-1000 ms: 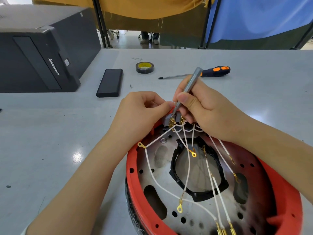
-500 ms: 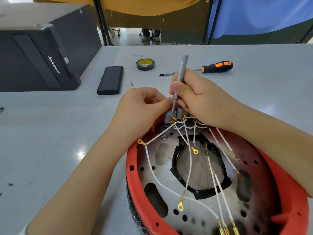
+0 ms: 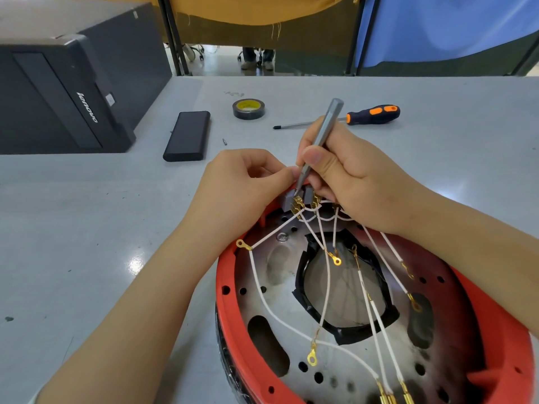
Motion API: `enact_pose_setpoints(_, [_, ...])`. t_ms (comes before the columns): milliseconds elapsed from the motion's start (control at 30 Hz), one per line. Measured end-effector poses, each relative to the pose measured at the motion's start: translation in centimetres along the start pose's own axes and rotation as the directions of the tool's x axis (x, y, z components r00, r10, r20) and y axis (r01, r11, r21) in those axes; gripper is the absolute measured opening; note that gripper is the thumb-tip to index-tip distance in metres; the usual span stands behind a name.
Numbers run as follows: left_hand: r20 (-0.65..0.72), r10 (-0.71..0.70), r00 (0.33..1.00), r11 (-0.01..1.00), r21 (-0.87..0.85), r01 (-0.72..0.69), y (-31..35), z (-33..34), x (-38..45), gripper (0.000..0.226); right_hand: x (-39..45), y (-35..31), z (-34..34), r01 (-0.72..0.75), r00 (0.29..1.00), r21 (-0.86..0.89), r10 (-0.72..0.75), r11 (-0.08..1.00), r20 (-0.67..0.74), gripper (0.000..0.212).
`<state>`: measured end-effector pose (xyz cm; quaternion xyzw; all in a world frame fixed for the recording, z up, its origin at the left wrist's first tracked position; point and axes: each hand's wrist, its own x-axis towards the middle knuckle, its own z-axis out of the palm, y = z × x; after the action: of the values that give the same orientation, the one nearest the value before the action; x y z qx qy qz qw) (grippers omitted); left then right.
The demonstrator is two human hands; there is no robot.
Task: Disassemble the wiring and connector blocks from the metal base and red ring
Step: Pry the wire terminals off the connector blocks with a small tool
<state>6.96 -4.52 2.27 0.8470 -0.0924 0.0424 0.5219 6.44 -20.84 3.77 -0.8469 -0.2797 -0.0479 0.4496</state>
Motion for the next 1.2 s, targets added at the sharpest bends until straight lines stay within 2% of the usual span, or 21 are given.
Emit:
enact_pose_setpoints(400, [-0.002,0.01,1.0,1.0,0.009,-0.01,-0.1,0.1,0.1,0.02,1.5,-0.7,0.3,-0.129,0.991,-0.036,0.131,0.991,0.037,0.022])
enact_pose_setpoints(667, [0.0,-0.001,1.0,1.0,0.017,0.001,-0.1,0.1,0.2,0.019,1.6,-0.8,0.3,-0.208,0.978,0.084,0.209,0.975,0.003,0.023])
enact_pose_setpoints(800, [0.005,-0.002,1.0,1.0,0.025,0.001,-0.1,0.1,0.2,0.02,0.7,-0.4,0.1,-0.163,0.986,0.132,0.168,0.978,-0.021,0.021])
enact_pose_setpoints(933, [-0.001,0.003,1.0,0.999,0.039,-0.003,-0.2,0.1,0.2,0.021,0.2,-0.1,0.1,-0.09,0.996,0.075,0.092,0.993,-0.015,0.022])
enact_pose_setpoints(1200, [0.003,0.002,1.0,1.0,0.025,-0.002,-0.2,0.0,0.2,0.021,0.5,-0.1,0.5,-0.081,0.997,0.007,0.081,0.997,-0.005,0.02])
